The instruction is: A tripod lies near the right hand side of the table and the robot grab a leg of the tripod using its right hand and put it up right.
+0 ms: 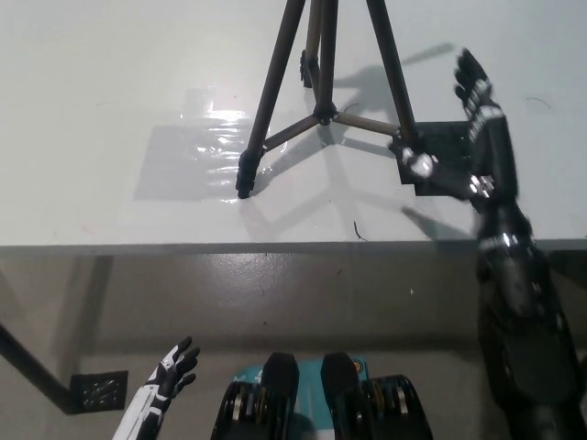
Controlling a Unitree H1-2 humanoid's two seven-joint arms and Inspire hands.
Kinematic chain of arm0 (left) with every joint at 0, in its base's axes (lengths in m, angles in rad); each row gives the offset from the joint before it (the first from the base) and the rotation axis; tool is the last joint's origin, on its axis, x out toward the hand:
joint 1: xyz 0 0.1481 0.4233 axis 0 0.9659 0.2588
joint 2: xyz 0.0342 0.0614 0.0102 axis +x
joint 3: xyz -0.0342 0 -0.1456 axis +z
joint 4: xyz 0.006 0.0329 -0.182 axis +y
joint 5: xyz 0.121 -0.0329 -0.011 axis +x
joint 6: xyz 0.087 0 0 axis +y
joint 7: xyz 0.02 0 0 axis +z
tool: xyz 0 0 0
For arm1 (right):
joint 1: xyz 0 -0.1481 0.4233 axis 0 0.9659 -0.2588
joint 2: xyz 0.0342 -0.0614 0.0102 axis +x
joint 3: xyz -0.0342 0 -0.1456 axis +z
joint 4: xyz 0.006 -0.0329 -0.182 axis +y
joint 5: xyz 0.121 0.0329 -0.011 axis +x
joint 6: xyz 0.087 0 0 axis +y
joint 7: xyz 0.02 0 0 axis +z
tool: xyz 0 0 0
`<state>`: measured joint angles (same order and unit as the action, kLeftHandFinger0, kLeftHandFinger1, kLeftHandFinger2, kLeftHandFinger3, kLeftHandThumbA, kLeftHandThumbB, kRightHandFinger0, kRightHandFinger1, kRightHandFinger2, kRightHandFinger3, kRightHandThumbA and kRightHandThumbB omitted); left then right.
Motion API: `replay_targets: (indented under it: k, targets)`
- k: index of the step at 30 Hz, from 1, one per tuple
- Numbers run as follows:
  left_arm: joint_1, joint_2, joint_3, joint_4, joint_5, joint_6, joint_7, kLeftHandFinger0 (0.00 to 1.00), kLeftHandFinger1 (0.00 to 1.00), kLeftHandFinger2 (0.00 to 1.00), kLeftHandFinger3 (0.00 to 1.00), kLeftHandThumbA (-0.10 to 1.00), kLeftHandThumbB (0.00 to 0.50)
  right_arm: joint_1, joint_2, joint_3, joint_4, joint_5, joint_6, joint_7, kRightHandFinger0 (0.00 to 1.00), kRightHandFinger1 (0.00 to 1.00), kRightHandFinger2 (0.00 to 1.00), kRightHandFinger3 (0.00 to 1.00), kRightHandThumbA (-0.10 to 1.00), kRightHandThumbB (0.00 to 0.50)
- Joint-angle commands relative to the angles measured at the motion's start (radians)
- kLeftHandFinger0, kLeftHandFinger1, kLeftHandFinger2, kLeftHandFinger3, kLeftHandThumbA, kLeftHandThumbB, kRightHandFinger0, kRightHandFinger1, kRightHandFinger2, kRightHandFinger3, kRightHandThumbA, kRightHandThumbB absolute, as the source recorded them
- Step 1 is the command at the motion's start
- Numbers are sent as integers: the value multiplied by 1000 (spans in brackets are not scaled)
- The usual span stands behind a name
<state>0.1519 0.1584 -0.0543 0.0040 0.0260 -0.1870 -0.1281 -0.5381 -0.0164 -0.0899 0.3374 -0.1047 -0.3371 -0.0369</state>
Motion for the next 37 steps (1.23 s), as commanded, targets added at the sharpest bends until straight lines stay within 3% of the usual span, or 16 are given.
replay_targets:
  k: [1, 4, 5, 7, 8, 9, 10, 12, 15, 17, 18, 21, 23, 27, 37]
  targets:
    - [-11, 30, 1, -29, 10, -50, -15, 1000, 1000, 1000, 1000, 1000, 293, 274, -50, 91, -1078, 21, 23, 98, 1000, 1000, 1000, 1000, 884, 500]
    - [-18, 28, 2, -27, 0, -45, -18, 1000, 1000, 1000, 1000, 1000, 303, 441, -14, 178, -1102, -31, -84, 119, 1000, 1000, 1000, 1000, 925, 500]
    - [-22, 28, 3, -23, -4, -52, -19, 1000, 1000, 1000, 1000, 1000, 294, 492, -5, 226, -1083, -18, -118, 116, 1000, 1000, 1000, 1000, 864, 500]
    - [-21, 30, 2, -20, -12, -58, -25, 1000, 1000, 1000, 1000, 1000, 293, 592, -15, 310, -1007, -56, -133, 41, 1000, 1000, 1000, 1000, 933, 463]
    - [-21, 32, 0, -19, -21, -59, -32, 1000, 1000, 1000, 1000, 1000, 285, 619, -26, 325, -973, -68, -133, 9, 1000, 1000, 1000, 1000, 963, 403]
    - [-22, 34, -1, -16, -30, -64, -38, 1000, 1000, 1000, 1000, 1000, 284, 647, -47, 347, -911, -105, -133, -64, 1000, 1000, 1000, 1000, 1000, 388]
    - [-22, 34, 1, -12, -30, -73, -37, 1000, 1000, 1000, 1000, 1000, 284, 666, -59, 362, -798, -109, -133, -125, 1000, 1000, 1000, 1000, 1000, 394]
    - [-18, 34, 1, -7, -33, -81, -37, 1000, 1000, 1000, 1000, 1000, 285, 680, -49, 353, -737, -58, -133, -97, 1000, 1000, 1000, 1000, 1000, 406]
    - [-14, 37, 3, -8, -25, -98, -31, 1000, 1000, 1000, 1000, 1000, 274, 663, -61, 354, -536, -63, -133, -167, 1000, 1000, 1000, 1000, 1000, 410]
    - [-15, 33, -2, -9, -27, -94, -34, 1000, 1000, 1000, 1000, 1000, 306, 638, -63, 342, -410, -45, -133, -207, 1000, 1000, 1000, 1000, 1000, 400]
    - [-17, 28, -3, -6, -27, -96, -31, 1000, 1000, 1000, 1000, 1000, 319, 625, -49, 319, -341, -14, -133, -197, 1000, 1000, 1000, 1000, 1000, 426]
    - [-24, 21, 0, 6, -32, -112, -28, 1000, 1000, 1000, 1000, 1000, 325, 603, -12, 262, -230, 88, -133, -112, 1000, 1000, 1000, 1000, 1000, 424]
    - [-31, 27, 7, 2, -36, -111, -28, 1000, 1000, 1000, 1000, 1000, 321, 580, -4, 247, -201, 112, -133, -81, 1000, 1000, 1000, 1000, 1000, 370]
    - [-42, 33, 7, -7, -29, -106, -33, 1000, 1000, 1000, 1000, 1000, 325, 568, 7, 216, -192, 128, -133, -48, 1000, 1000, 1000, 1000, 1000, 404]
    - [-36, 27, 5, -4, -28, -115, -30, 1000, 1000, 1000, 1000, 1000, 344, 561, 22, 186, -179, 138, -133, 0, 1000, 1000, 1000, 1000, 1000, 431]
